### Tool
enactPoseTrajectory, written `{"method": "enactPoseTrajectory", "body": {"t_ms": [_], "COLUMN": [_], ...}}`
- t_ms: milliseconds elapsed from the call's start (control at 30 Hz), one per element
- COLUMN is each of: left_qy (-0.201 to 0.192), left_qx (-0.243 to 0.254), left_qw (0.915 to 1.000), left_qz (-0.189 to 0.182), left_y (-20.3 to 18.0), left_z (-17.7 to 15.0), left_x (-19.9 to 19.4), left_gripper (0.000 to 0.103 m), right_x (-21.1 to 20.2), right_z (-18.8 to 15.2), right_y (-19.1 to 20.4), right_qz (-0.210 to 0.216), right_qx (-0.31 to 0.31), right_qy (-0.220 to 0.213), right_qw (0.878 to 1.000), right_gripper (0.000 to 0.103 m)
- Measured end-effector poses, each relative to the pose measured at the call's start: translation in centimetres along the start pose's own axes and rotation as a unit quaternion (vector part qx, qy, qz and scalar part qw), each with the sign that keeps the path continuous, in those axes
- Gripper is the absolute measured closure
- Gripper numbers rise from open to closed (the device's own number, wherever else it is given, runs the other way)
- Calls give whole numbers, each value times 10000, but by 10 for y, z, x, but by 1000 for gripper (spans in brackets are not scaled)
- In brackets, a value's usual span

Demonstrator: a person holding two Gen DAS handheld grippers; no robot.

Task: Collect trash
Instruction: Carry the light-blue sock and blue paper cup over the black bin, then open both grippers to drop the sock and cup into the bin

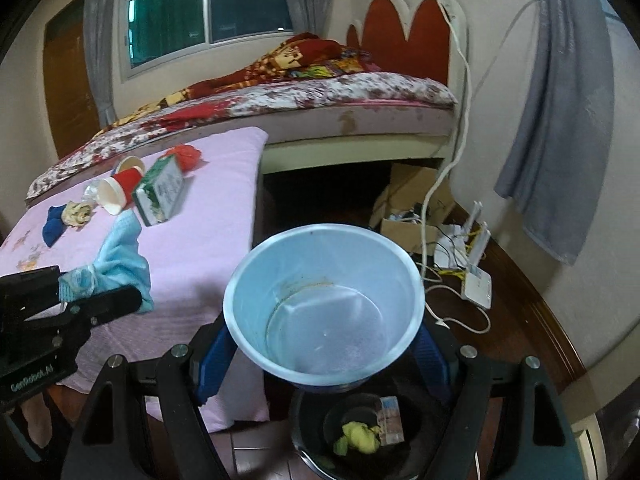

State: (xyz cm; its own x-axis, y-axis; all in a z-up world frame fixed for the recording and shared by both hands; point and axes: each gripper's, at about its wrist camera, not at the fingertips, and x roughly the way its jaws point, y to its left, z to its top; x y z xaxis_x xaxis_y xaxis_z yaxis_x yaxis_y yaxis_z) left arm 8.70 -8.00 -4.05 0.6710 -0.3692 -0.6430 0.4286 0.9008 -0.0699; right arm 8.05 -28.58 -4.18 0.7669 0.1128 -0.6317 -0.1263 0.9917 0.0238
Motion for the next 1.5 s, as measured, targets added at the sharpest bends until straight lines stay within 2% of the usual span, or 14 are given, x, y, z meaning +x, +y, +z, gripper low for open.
{"method": "enactPoseTrajectory", "body": {"t_ms": [233,433,567,800,933,1333,1500], "left_qy": [267,655,936,1370,1711,2252,2348], "left_qx": [253,191,204,162,176,85,7], "left_qw": [9979,9924,9883,9793,9696,9598,9569], "left_qz": [-531,-1024,-1184,-1482,-1739,-1672,-1708], "left_y": [-32,-43,-52,-60,-64,-71,-69], "left_z": [-7,-17,-24,-38,-47,-64,-69], "left_x": [22,50,72,102,126,162,173], "left_gripper": [78,78,78,78,78,76,75], "right_x": [4,12,20,37,52,100,115], "right_z": [-29,-58,-78,-109,-123,-145,-152], "right_y": [-35,-64,-79,-93,-94,-89,-83], "right_qz": [-230,-317,-372,-297,-241,-92,-59], "right_qx": [176,315,348,193,72,-602,-907], "right_qy": [281,531,721,1079,1297,1739,1904], "right_qw": [9992,9976,9961,9935,9912,9829,9775], "right_gripper": [23,23,23,22,22,22,22]}}
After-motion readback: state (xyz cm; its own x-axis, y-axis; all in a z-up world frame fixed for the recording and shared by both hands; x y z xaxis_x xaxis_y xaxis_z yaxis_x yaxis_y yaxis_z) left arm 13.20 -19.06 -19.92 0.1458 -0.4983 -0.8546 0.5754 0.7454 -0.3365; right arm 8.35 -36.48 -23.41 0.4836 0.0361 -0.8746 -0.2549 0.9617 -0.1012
